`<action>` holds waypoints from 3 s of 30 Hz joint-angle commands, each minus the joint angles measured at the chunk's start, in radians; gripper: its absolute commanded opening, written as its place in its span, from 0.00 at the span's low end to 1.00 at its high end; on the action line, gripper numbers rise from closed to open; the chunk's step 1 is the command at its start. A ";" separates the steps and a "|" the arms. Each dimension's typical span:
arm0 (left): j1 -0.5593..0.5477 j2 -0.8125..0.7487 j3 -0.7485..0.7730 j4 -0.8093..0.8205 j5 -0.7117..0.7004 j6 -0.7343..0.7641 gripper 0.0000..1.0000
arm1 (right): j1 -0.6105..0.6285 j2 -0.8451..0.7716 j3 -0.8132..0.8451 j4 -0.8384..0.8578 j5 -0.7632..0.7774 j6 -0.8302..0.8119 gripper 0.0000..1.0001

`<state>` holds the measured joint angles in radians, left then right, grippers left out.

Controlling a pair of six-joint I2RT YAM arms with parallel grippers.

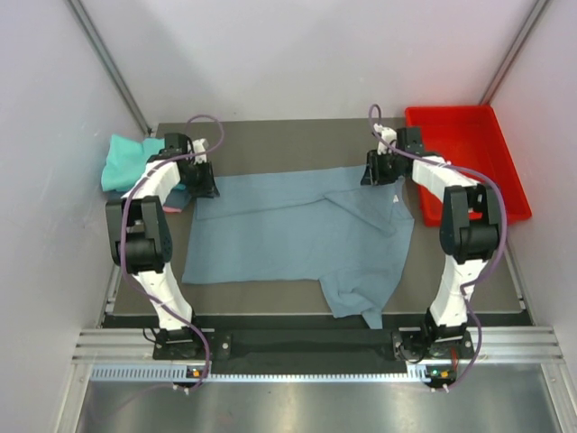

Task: Fold and stack the t-shirts
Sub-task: Fold the tshirt

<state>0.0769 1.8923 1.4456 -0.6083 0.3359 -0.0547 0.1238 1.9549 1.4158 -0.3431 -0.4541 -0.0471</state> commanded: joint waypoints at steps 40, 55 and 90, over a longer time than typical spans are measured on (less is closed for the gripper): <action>-0.016 0.102 0.039 -0.048 -0.095 -0.014 0.29 | 0.091 -0.022 0.025 -0.007 0.008 -0.020 0.00; -0.016 0.131 0.096 -0.094 -0.069 -0.025 0.28 | 0.292 -0.309 -0.282 0.003 -0.015 0.111 0.00; -0.019 0.355 0.472 -0.160 -0.413 0.079 0.46 | -0.012 0.035 0.127 0.078 0.256 0.001 0.48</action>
<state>0.0620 2.2166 1.8595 -0.7372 -0.0204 -0.0059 0.1188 1.9713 1.4918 -0.2981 -0.2131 -0.0181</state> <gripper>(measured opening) 0.459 0.478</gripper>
